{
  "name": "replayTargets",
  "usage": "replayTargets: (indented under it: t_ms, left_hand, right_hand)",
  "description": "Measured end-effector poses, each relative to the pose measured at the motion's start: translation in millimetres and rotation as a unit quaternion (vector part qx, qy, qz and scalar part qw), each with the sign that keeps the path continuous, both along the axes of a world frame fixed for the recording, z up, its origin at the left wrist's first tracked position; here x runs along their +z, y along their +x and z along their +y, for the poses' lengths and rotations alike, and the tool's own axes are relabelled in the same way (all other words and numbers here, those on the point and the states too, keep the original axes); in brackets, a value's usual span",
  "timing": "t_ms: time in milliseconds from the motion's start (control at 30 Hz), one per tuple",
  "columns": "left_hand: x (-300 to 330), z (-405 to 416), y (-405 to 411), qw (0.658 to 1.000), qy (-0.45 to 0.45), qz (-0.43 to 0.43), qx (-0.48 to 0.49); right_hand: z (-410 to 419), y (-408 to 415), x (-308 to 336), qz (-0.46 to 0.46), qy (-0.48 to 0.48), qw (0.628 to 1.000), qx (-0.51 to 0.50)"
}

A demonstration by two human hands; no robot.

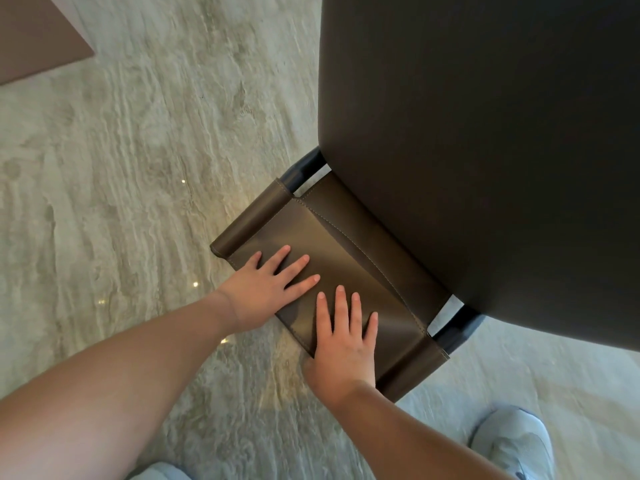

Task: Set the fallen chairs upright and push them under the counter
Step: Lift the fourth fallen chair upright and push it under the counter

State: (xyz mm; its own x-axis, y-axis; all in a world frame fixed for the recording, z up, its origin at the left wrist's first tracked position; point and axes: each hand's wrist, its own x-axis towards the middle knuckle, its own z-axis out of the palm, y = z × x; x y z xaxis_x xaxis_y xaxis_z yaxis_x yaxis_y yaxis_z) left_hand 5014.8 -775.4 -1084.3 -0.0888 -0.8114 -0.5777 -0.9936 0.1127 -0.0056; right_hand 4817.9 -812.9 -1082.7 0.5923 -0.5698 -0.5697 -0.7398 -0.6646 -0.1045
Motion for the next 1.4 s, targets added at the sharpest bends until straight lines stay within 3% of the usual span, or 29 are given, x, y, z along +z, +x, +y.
replayTargets:
  t_ms: [300,533,633,733,867,1133,1400]
  left_hand:
    - [74,-4,-10,1.000,0.008,-0.014,0.018]
    - [208,-33,-13,0.999,-0.016,-0.028,-0.017]
    - [271,-51,-16,0.994,-0.074,-0.021,-0.073]
    - [331,-71,-15,0.981,-0.147,-0.016,-0.129]
    - [402,-103,-20,0.979,-0.141,-0.048,-0.143]
    - [519,-189,-40,0.947,-0.278,-0.016,-0.158]
    - [626,-292,-59,0.938,-0.327,-0.017,-0.118]
  right_hand:
    - [-13,-5,80,-0.007,0.041,0.999,0.013]
    - [-50,-10,212,-0.010,0.085,0.996,0.017]
    - [-69,-15,274,-0.031,0.098,0.995,0.009]
    - [-93,-22,333,-0.072,0.087,0.993,0.032]
    - [-127,-35,404,-0.110,0.060,0.992,0.034]
    - [-209,-74,524,-0.219,-0.073,0.972,0.045]
    - [-309,-103,630,-0.225,-0.145,0.963,0.029]
